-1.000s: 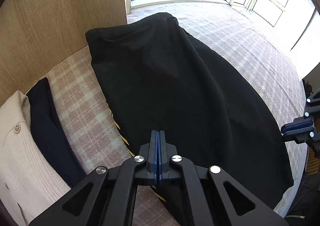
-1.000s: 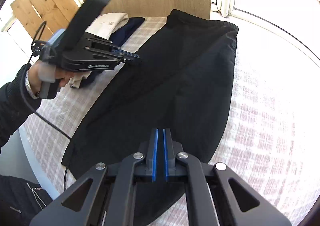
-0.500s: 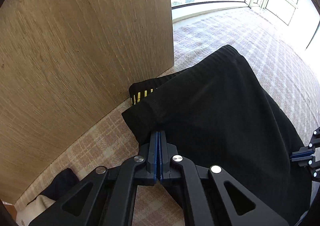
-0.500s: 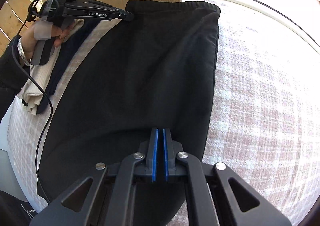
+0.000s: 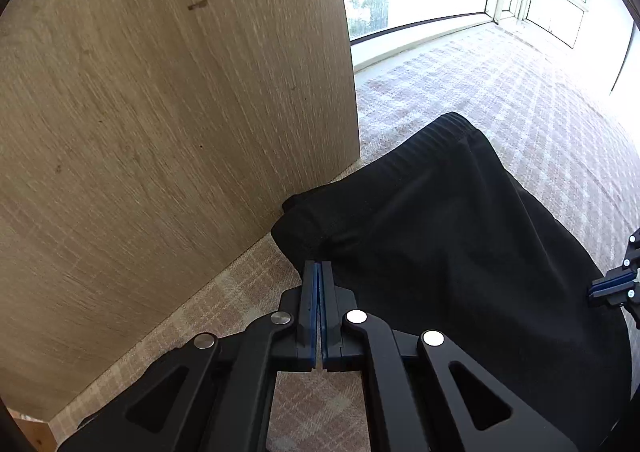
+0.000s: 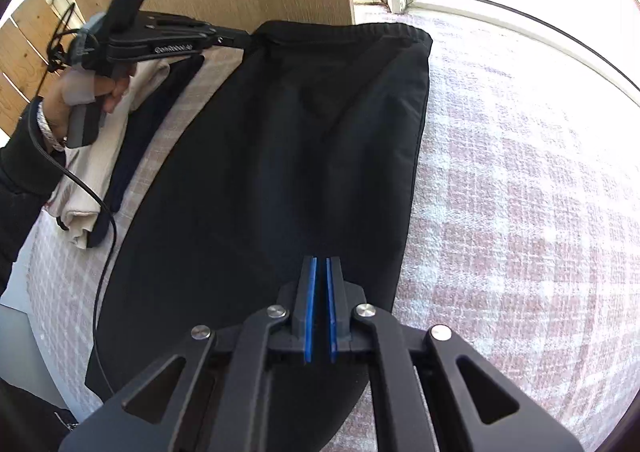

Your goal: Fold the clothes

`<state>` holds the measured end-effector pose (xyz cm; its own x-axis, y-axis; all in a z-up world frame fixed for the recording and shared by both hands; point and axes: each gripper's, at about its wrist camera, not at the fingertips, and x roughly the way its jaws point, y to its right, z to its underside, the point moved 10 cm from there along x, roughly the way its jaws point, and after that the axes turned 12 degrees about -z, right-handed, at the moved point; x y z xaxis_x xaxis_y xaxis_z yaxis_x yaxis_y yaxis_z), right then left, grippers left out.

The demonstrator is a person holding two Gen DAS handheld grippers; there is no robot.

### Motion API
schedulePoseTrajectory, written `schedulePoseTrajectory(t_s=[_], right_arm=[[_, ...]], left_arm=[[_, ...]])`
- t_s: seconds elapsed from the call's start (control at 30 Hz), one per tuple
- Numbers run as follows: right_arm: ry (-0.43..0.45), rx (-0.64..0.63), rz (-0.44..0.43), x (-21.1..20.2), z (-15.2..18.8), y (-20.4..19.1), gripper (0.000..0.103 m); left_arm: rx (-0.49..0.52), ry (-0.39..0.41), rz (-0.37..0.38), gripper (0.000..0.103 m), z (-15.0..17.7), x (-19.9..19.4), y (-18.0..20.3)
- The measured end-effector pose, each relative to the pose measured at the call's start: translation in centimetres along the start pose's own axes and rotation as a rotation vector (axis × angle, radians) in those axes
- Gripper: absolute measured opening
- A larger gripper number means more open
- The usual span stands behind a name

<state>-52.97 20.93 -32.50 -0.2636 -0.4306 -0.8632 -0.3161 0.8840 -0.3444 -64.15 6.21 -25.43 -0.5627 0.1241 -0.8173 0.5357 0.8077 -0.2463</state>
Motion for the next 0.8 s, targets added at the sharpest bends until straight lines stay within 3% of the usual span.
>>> schedulePoseTrajectory(t_s=[0.2, 0.33, 0.53, 0.63, 0.8], right_arm=[[0.059, 0.006, -0.033, -1.0, -0.3, -2.0, 0.005], [0.033, -0.028, -0.031, -0.5, 0.5, -4.3, 0.005], [-0.043, -0.024, 0.002, 1.8, 2.7, -4.8, 0.005], [-0.019, -0.028, -0.004, 1.2, 3.0, -5.9, 0.005], [-0.009, -0.083, -0.036, -0.7, 6.9, -10.9, 0.005]], left_arm=[[0.065, -0.060, 0.119, 0.004, 5.0, -4.0, 4.9], [0.122, -0.147, 0.115, 0.004, 8.0, -2.8, 8.0], [0.044, -0.141, 0.019, 0.007, 9.5, -4.8, 5.2], [-0.031, -0.097, 0.031, 0.005, 10.4, -9.1, 4.4], [-0.076, -0.117, 0.161, 0.008, 15.5, -16.6, 6.9]])
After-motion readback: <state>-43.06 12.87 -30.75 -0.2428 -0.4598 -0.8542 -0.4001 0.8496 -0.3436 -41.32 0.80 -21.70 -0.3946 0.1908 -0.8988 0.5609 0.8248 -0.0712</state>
